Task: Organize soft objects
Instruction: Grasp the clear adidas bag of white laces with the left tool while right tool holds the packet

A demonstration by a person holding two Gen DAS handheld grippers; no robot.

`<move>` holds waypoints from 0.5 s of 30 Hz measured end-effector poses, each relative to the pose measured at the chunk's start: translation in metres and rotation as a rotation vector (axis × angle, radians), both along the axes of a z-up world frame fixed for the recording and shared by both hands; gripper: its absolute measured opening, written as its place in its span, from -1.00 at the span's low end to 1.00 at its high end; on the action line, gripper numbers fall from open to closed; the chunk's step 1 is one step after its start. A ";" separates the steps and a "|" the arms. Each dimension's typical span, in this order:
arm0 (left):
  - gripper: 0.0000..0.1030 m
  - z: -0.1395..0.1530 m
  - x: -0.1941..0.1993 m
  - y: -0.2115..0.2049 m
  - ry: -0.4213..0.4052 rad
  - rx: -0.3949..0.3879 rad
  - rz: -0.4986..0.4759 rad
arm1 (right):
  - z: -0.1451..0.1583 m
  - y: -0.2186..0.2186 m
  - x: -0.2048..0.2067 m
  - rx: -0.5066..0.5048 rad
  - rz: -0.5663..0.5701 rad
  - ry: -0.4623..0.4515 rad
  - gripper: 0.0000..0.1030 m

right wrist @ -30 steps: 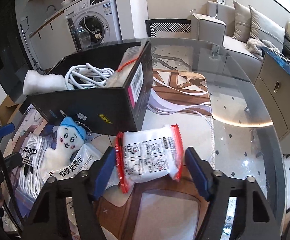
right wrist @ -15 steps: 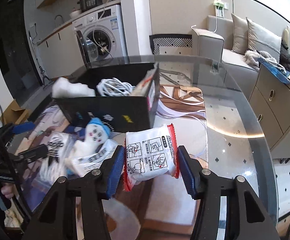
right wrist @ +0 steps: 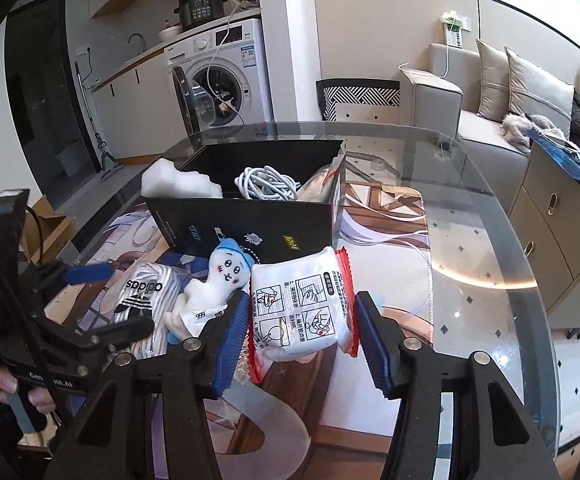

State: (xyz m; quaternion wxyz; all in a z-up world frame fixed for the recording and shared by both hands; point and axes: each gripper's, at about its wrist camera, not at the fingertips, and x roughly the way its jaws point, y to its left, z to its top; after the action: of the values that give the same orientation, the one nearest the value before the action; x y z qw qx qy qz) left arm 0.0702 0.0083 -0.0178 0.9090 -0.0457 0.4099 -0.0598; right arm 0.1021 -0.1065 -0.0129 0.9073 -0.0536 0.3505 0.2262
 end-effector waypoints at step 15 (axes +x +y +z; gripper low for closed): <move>1.00 -0.008 0.001 0.010 0.087 0.063 0.048 | 0.001 0.001 -0.001 0.002 0.010 0.000 0.05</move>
State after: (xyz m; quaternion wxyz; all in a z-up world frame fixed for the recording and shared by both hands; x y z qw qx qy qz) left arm 0.0716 0.0181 -0.0260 0.8926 -0.0294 0.4494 -0.0229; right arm 0.1007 -0.1057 -0.0120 0.9062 -0.0543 0.3499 0.2309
